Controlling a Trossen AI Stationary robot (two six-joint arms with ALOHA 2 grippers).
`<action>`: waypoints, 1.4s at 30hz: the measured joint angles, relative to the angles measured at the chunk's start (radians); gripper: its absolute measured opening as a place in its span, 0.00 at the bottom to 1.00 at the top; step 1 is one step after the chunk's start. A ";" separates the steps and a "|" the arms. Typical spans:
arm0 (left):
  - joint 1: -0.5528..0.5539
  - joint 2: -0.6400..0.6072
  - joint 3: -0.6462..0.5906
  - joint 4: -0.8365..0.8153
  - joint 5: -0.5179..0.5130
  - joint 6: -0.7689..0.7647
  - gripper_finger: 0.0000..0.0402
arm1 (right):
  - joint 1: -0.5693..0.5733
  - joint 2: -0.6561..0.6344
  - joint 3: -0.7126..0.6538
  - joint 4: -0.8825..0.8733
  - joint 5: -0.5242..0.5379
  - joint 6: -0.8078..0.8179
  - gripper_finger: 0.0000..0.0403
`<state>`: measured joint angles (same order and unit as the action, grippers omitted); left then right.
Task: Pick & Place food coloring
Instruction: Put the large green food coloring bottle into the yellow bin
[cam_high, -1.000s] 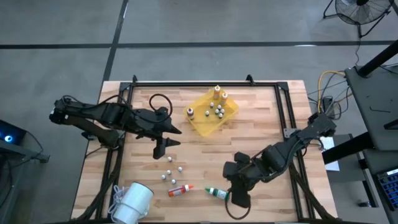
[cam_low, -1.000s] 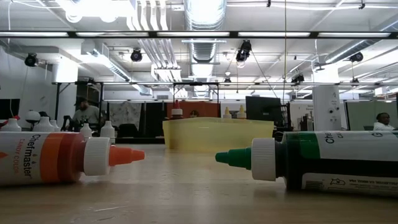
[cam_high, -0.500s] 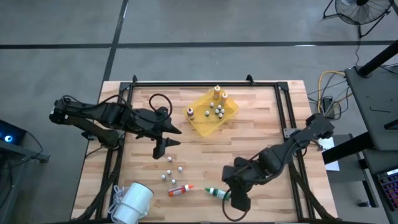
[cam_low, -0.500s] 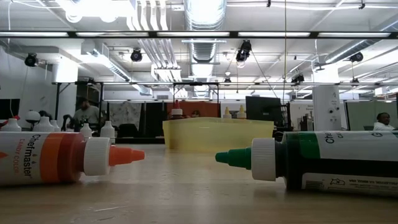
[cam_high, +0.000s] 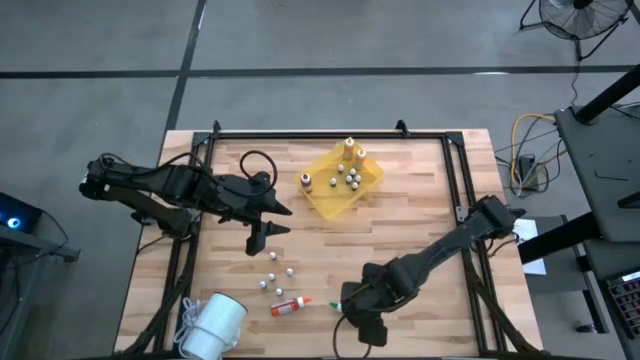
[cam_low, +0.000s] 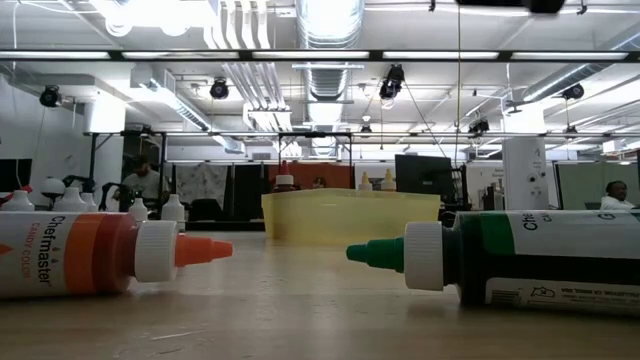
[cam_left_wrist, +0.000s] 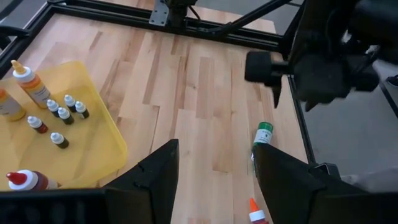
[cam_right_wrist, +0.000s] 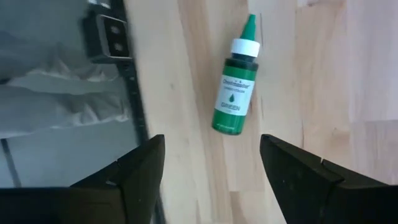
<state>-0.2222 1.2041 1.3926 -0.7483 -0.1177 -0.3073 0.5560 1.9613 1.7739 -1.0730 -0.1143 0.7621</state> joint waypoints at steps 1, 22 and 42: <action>0.000 0.000 0.000 0.000 0.000 0.000 0.45 | -0.003 0.013 0.002 -0.001 0.001 -0.003 0.63; 0.000 0.000 0.000 0.047 -0.016 -0.010 0.45 | 0.002 0.188 0.002 0.015 0.056 0.060 0.63; 0.000 0.000 0.000 0.053 -0.015 -0.057 0.45 | 0.014 0.298 -0.014 0.109 0.058 0.081 0.61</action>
<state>-0.2222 1.2045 1.3926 -0.6956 -0.1331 -0.3641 0.5701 2.2593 1.7596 -0.9642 -0.0563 0.8433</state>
